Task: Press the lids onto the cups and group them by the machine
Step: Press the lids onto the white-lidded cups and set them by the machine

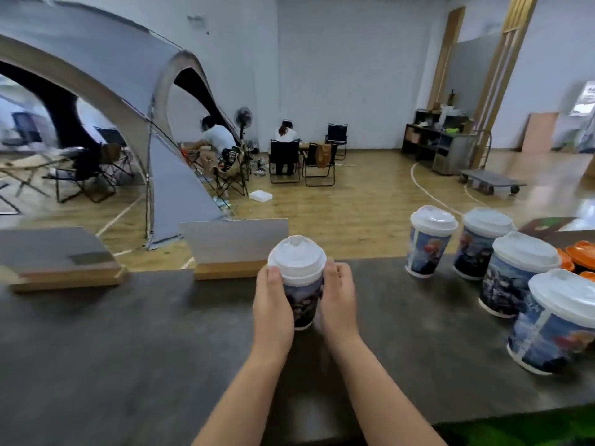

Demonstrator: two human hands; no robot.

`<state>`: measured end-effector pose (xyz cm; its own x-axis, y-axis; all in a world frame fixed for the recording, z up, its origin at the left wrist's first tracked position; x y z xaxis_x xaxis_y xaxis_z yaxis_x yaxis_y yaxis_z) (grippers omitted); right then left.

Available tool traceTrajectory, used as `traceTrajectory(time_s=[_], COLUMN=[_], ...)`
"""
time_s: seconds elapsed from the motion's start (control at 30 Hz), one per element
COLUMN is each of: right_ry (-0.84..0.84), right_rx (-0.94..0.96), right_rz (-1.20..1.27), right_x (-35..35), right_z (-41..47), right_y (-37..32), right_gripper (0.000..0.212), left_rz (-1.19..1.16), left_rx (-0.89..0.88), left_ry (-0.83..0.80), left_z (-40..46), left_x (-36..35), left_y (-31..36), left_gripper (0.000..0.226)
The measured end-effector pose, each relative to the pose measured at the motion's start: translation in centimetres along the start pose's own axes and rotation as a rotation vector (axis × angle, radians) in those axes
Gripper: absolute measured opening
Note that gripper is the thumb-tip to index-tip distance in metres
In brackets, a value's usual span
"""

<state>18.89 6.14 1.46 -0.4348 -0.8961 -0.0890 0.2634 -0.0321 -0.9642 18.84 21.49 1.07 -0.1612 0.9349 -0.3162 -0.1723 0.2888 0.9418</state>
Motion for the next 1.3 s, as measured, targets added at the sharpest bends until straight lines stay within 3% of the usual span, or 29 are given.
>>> traceTrajectory(time_s=[0.07,0.23,0.43,0.57,0.77,1.07,1.3], right_ry=[-0.125,-0.373,-0.425,-0.401,-0.268,-0.244,-0.266], right_rx=[0.001,0.067,0.107,0.146,0.184,0.232,0.154], right_rz=[0.015,-0.017,-0.068,-0.059,0.11,0.107,0.021], right_x=[-5.6,-17.1,-24.1,-25.7,-25.2,-25.3,-24.4], right_z=[-1.3,-6.2,-10.1,-11.2,-11.6,-11.1,-10.9], right_y=[-0.1,-0.5,-1.3,-1.8,-1.9,-1.6,-1.5], right_gripper=[0.026,0.043,0.039,0.036,0.033,0.036,0.019], left_rz=[0.029,0.2,0.232,0.154,0.144,0.062,0.172], left_rx=[-0.043,-0.144,-0.266,-0.261,-0.474,-0.496,-0.466], left_ry=[0.079,0.209,0.291,0.315,0.343,0.313,0.193], left_z=[0.6,1.2,2.2,3.4,2.2,3.2,4.4], left_x=[4.9,15.0,22.1,24.2,24.3,24.0,24.5], left_y=[1.8,5.6,9.9,9.6,9.5,9.2,9.9], left_gripper=[0.03,0.038,0.039,0.035,0.039,0.034,0.036])
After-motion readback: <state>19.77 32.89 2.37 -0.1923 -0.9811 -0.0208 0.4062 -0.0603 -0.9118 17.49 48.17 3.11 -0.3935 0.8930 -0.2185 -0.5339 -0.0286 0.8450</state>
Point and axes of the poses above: each hand's wrist, its own z-axis towards the middle knuckle, its own x-axis out of the back of the hand, y = z × x, the point moved 10 cm from there along z, towards the middle knuckle, and after that the axes turned 7 degrees about -z, right-handed, at the moved point
